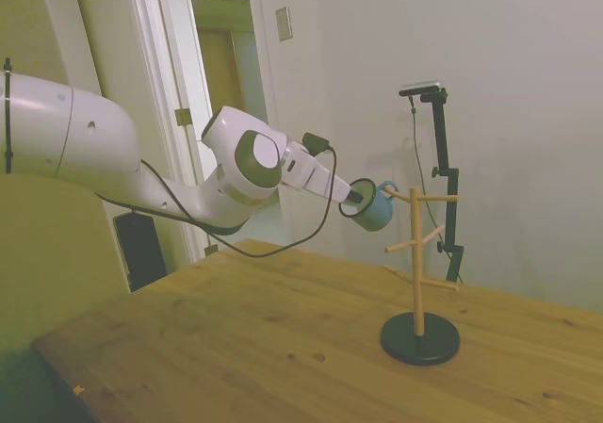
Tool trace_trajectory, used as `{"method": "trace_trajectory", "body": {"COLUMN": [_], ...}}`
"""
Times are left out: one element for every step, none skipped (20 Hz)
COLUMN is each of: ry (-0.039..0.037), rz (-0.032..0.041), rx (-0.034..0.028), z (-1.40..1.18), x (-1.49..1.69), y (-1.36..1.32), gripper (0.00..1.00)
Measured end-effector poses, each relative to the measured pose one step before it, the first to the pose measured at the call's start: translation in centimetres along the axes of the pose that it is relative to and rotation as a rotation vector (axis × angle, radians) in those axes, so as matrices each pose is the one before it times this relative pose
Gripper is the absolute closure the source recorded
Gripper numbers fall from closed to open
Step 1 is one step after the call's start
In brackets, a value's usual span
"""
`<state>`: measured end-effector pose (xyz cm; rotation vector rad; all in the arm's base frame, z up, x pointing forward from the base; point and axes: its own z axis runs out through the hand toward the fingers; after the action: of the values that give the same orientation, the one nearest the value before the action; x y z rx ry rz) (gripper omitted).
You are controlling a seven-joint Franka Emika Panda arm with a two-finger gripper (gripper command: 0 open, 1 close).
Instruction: Unload the mug
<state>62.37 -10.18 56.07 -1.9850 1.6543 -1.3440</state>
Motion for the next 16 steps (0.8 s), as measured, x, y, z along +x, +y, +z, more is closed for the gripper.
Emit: {"method": "trace_trajectory", "body": {"ry": [-0.00296,-0.00609,-0.00924,-0.01183,-0.01624,-0.01372,-0.01383,-0.01763,-0.02524,-0.03417,-0.03539,-0.04143,-0.04076,-0.04227,-0.04379,-0.04469], "rz": [0.00197,-0.00094,-0.00360,-0.00569,-0.00479,-0.01044,-0.01126,-0.00828,-0.01098,-0.01645,-0.01701,-0.02165,-0.02391,-0.02377,-0.02436,-0.02340], "rx": [0.00097,-0.00169,-0.00350,-0.00235,-0.00446,-0.00230,-0.00339,-0.00461,-0.00952,-0.01396,-0.01707,-0.02303,-0.02717,-0.02850,-0.02944,-0.03093], "z": [-0.003,0.045,0.117,0.129,0.115,0.104,0.046,0.053,0.052,0.129,0.164,0.231,0.276,0.229,0.128,0.013], "x": [-0.103,-0.285,-0.481,-0.603,-0.773,-0.825,-0.915,-0.928,-1.058,-1.166,-1.220,-1.342,-1.234,-1.153,-1.024,-0.885], "y": [-0.297,-0.332,-0.329,-0.364,-0.318,-0.294,-0.250,-0.214,-0.130,0.035,0.149,0.287,0.446,0.580,0.627,0.679], "gripper": [1.00,1.00,1.00,1.00,1.00,1.00,1.00,1.00,1.00,1.00,1.00,1.00,1.00,1.00,1.00,1.00]}}
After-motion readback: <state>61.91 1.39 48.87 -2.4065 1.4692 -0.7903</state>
